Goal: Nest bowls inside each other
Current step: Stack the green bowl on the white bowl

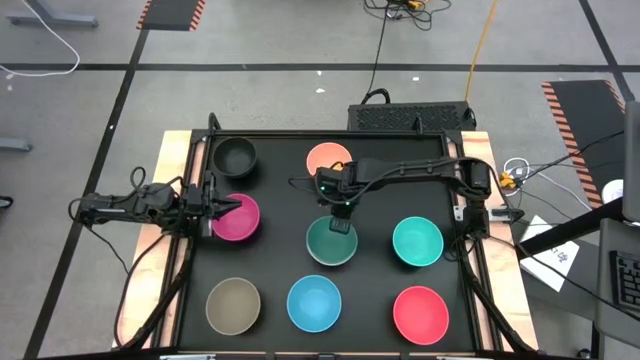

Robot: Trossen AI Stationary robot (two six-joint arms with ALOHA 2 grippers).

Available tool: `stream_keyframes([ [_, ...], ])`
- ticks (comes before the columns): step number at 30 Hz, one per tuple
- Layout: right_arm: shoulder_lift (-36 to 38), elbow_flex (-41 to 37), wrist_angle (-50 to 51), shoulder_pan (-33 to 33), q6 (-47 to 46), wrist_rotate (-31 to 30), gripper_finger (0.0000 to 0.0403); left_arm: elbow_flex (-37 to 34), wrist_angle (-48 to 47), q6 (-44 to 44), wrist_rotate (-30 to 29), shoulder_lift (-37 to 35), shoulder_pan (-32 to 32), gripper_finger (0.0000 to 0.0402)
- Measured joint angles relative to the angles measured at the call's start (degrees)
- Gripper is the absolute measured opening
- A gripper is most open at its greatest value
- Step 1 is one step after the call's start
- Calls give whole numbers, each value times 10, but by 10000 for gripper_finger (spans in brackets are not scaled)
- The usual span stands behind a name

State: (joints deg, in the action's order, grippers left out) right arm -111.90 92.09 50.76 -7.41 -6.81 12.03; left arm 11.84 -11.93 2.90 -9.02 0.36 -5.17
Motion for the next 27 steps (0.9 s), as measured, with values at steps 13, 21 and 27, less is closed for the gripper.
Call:
stream_keyframes([
  [13,-20,0,-15,0,5,-2,0,0,-3,-1,0,0,0,31],
  [21,-20,0,-13,18,10,-47,0,0,-4,-1,0,0,0,31],
  [27,-20,0,-20,39,9,-76,0,0,-4,-2,0,0,0,31],
])
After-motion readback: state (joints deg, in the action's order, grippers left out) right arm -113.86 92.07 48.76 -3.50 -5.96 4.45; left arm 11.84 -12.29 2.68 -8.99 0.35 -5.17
